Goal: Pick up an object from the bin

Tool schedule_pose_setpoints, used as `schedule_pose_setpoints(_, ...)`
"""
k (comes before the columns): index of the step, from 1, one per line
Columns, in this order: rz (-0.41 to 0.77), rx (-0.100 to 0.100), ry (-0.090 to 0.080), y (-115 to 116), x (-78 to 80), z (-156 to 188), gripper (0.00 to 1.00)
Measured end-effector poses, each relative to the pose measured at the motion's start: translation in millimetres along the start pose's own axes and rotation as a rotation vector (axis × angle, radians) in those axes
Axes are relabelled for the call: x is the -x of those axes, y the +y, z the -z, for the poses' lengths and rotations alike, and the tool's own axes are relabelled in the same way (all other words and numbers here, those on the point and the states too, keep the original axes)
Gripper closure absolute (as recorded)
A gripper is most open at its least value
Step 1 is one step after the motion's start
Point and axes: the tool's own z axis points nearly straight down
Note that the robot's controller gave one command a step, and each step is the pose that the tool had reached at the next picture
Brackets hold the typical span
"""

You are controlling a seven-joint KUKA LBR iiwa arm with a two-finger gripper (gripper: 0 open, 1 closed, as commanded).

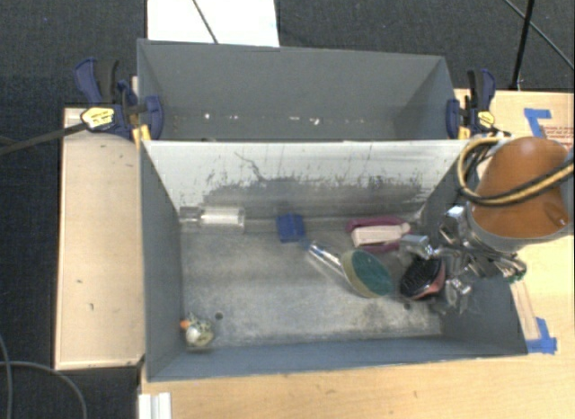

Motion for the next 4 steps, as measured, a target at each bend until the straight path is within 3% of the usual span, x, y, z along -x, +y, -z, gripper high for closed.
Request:
schedule_pose_setpoints(1, 0.171, -0.004, 0.004, -4, -0.3, 30, 0.0)
schedule_pose_setpoints(2, 0.568, 0.012, 0.001, 3, -1.8, 33, 0.0)
schedule_pose_setpoints(3, 0.897, 0.005, -0.007, 3, 10.4, 7, 0.0)
schedule_pose_setpoints(4, 1.213, 0.0, -0.019, 8, 7.5, 6, 0.0)
